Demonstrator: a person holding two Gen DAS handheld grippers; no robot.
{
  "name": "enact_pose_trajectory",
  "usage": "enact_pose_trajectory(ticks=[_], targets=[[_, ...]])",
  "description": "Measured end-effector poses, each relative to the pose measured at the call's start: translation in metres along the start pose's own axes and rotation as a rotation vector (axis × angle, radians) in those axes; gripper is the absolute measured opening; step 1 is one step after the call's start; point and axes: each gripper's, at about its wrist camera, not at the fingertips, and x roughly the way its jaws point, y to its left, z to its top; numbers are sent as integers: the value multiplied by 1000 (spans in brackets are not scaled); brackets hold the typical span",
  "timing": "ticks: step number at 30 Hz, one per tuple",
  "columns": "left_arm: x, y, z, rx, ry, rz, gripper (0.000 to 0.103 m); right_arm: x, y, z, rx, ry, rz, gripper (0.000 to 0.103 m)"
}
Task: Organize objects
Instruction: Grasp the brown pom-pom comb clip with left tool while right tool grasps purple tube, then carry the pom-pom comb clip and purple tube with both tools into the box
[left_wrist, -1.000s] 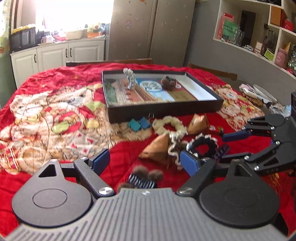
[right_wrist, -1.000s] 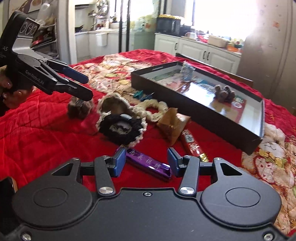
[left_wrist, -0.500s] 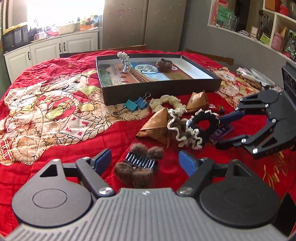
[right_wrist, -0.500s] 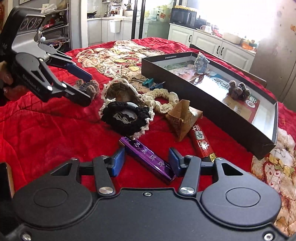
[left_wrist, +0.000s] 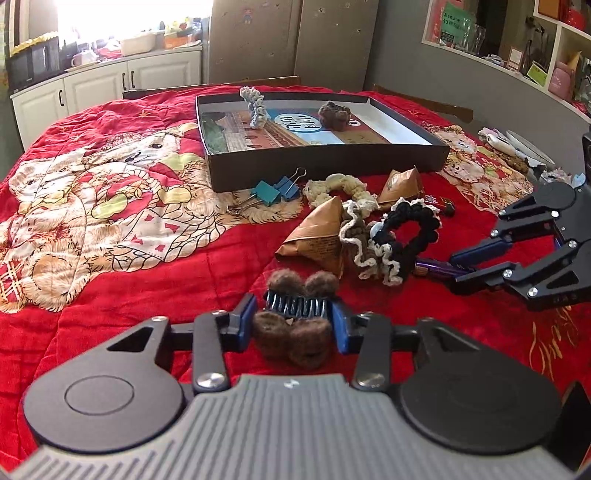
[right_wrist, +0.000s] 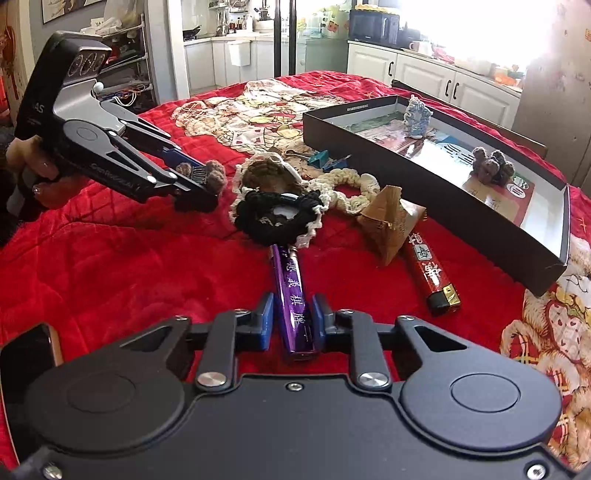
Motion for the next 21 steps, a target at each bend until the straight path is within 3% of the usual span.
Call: enact_pose_trajectory(ticks=[21], targets=[[-21,-11,6,16,-40,-14,42,-20,5,-3,87,-49,63,18]])
